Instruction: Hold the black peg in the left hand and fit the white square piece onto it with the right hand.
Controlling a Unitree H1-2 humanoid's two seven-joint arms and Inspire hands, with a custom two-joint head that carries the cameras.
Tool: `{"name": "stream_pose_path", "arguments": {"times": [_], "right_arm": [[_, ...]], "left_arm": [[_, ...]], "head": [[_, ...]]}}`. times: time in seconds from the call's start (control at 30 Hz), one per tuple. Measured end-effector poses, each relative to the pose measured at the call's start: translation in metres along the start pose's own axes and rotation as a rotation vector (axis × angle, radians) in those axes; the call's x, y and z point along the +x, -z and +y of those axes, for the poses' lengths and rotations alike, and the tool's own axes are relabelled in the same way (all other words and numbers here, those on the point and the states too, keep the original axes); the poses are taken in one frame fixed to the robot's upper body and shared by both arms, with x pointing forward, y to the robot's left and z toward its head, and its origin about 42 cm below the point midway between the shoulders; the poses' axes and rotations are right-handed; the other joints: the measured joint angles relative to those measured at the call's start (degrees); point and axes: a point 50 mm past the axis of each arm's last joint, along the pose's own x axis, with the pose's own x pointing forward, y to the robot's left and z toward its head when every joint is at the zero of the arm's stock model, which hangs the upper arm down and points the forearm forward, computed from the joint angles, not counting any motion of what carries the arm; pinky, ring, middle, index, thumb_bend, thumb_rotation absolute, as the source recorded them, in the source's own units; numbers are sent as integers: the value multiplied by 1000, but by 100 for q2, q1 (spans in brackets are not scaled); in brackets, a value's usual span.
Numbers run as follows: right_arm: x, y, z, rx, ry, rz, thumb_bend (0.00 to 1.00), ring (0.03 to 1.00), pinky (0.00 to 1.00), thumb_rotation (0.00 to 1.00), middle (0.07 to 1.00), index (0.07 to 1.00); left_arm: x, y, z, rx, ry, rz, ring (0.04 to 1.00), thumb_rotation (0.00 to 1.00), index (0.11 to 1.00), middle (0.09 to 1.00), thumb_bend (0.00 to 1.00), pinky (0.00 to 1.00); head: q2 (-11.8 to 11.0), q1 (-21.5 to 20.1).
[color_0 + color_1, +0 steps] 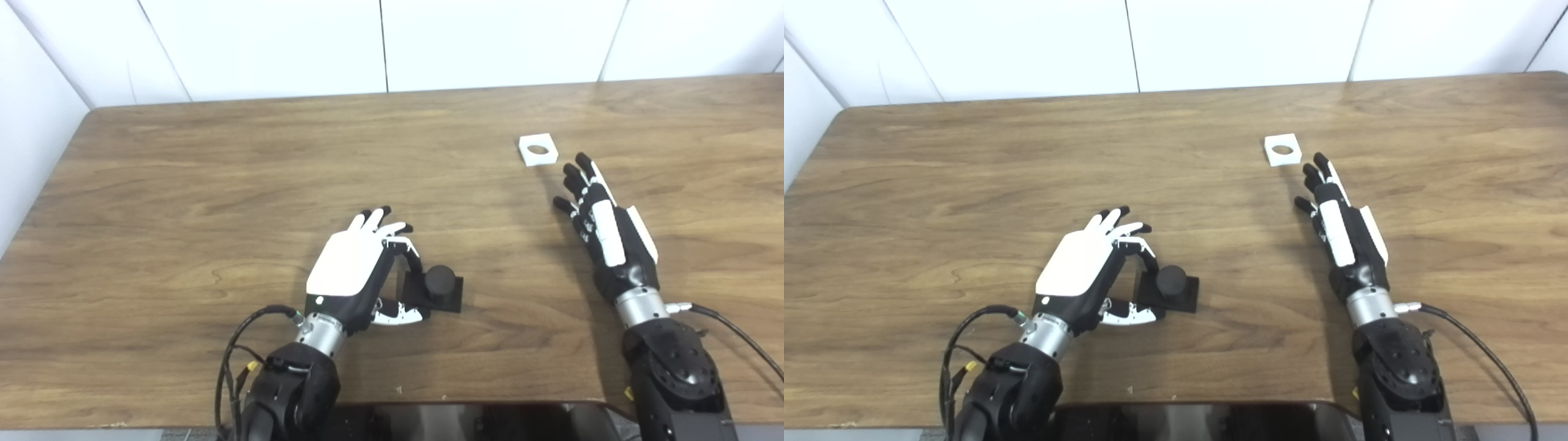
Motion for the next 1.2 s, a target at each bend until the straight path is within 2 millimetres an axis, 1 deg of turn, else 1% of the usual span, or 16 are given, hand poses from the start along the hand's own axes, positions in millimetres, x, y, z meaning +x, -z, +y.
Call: {"name": "stream_pose_path", "arguments": {"times": [0.07,0.2,0.27,0.53,0.7,0.87,0.9,0.97,1.0,1.07,1.1,1.13,1.17,1.2], "right_arm": [[0,0,0,-1,-1,3,716,968,887,944,954,1000],[-1,-1,-1,-8,-5,9,690,966,883,967,952,988],[-2,-1,-1,-15,-6,8,682,975,896,959,956,983],[-5,-5,-12,-44,-34,19,679,976,896,965,966,984],[-6,-5,-14,-42,-46,20,673,976,892,961,967,977],[-5,-6,-17,-71,-61,20,714,957,876,962,952,966],[-5,-7,-17,-88,-63,19,689,951,868,928,943,951],[-4,-10,-20,-119,-71,22,679,949,864,904,940,943],[-3,-12,-22,-129,-75,25,678,949,907,801,930,890],[2,-24,-27,-255,-81,23,690,962,942,708,932,860],[6,-34,-32,-334,-79,9,697,981,971,654,936,855],[11,-43,-37,-415,-79,-11,716,993,988,585,946,850],[19,-53,-41,-490,-82,-36,728,996,994,545,949,844],[28,-66,-47,-600,-87,-66,743,998,997,499,952,834]], "left_arm": [[0,-1,0,3,2,1,989,75,487,871,520,1000],[0,-3,1,4,16,6,988,76,489,872,519,1000],[0,-3,1,2,18,10,994,77,489,875,518,1000],[0,-7,1,-43,29,68,999,79,489,868,519,1000],[0,-10,-1,-60,26,97,999,76,489,863,520,1000],[-1,-11,-2,-71,26,115,1000,75,490,865,519,1000],[-1,-12,-2,-75,25,117,1000,75,490,866,519,1000],[-1,-12,-3,-78,25,120,1000,75,490,866,519,1000],[-1,-12,-3,-79,25,120,1000,75,490,865,520,1000],[-2,-12,-2,-81,24,124,1000,75,489,863,520,1000],[-2,-12,-2,-82,24,127,1000,76,489,864,520,1000],[-3,-11,-2,-82,22,130,1000,77,489,866,519,1000],[-3,-11,-2,-81,21,132,999,77,489,866,519,1000],[-4,-11,-2,-77,20,135,998,77,489,866,520,1000]], "head": [[0,0],[9,-9],[9,-9],[35,35],[44,35],[62,53],[79,44],[79,44],[79,26],[70,0],[62,-17],[27,-52],[26,-53],[9,-79]]}}
